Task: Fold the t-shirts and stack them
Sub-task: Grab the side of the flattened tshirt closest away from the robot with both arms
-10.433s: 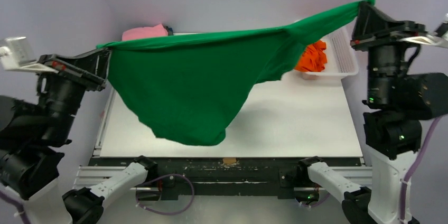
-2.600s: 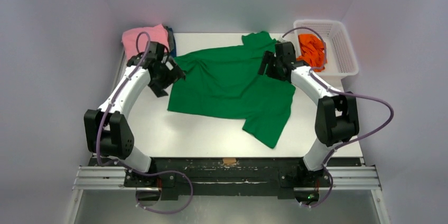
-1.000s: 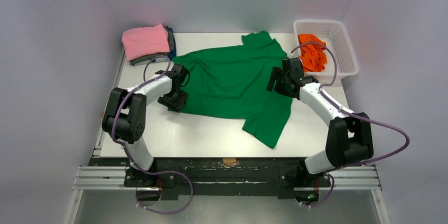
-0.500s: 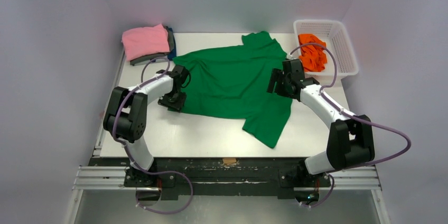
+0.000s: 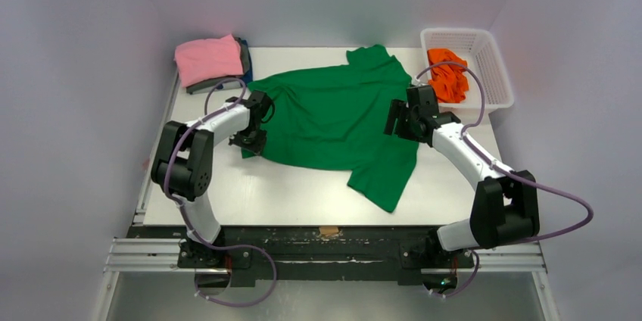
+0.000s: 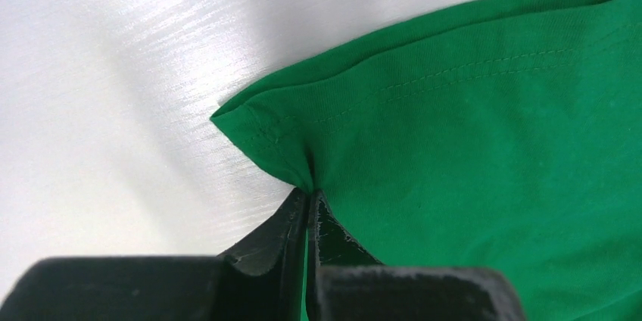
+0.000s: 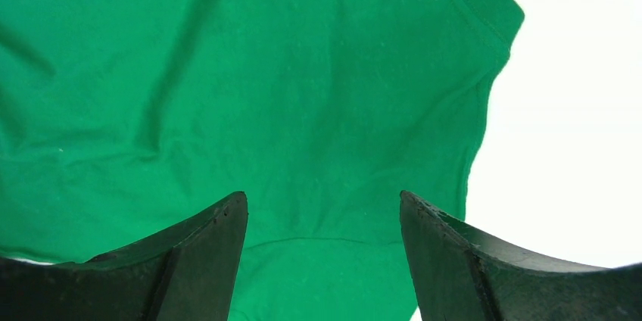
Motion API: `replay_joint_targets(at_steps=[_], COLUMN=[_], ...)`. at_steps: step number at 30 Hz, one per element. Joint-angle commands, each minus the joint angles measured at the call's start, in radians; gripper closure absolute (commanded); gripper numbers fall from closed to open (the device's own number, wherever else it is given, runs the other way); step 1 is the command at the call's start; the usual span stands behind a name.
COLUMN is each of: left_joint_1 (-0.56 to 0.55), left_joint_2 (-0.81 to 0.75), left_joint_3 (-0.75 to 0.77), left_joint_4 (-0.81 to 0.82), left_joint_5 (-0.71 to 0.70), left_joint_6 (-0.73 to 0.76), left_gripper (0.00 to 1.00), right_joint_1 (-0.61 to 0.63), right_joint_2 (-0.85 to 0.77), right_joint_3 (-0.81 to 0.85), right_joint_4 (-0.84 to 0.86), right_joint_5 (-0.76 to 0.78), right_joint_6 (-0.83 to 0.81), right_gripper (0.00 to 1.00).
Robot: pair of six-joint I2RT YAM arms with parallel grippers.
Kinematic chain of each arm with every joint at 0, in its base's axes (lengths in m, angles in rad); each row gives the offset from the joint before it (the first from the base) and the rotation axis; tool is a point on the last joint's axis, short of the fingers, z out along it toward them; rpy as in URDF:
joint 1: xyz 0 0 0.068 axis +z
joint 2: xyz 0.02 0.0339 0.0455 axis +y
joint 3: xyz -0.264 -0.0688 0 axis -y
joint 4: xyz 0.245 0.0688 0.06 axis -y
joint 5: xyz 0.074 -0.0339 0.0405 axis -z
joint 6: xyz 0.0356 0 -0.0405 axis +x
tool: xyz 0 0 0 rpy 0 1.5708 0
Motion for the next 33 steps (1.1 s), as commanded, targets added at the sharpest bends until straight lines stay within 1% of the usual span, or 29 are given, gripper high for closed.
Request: replay_joint_targets(at_steps=[1,5,10,13,19,24,27,31,33], left_joint_1=[-0.005,-0.011,-0.034,-0.035,-0.042,-0.044,-0.045,-0.045,-0.045], left_joint_2=[-0.065,-0.152,-0.194,-0.24,-0.305,-0.303,-0.282,-0.286,-0.294], left_joint_3=[-0.071,-0.129,-0.208,-0.256,-0.288,-0.316,-0.299,-0.317,-0.325], left_joint_4=[-0.022,-0.054,-0.071,-0.065,-0.074,-0.026,-0.029,-0.014,0.003], left_joint_5=[-0.009,-0.009,0.035,0.029,0.03,0.043,0.053,0.062,0.069], left_joint_6=[0.047,0.079,0.085,0.085,0.108,0.138,0.158,0.163,0.172], left_gripper=[1.0,1.0,1.0,1.0,1.0,1.0,1.0,1.0,1.0], right_joint_1=[0.008,0.064,0.202,0.254,0.358,0.443,0.487,0.504,0.504], right_joint_2=[-0.016,-0.048,-0.055,-0.068,-0.079,-0.047,-0.028,-0.005,0.008], right_joint_3=[0.014,-0.022,-0.081,-0.142,-0.207,-0.23,-0.229,-0.248,-0.268], right_joint_4=[-0.133,-0.268,-0.37,-0.374,-0.399,-0.371,-0.374,-0.374,-0.352], right_joint_5=[0.006,-0.002,-0.04,-0.089,-0.094,-0.114,-0.1,-0.045,-0.018], right_joint_6=[-0.022,-0.001,0.059,0.101,0.148,0.193,0.216,0.254,0.263], right_gripper=[0.3,0.31,0.35,0.37,0.39,0.42,0.42,0.43,0.47])
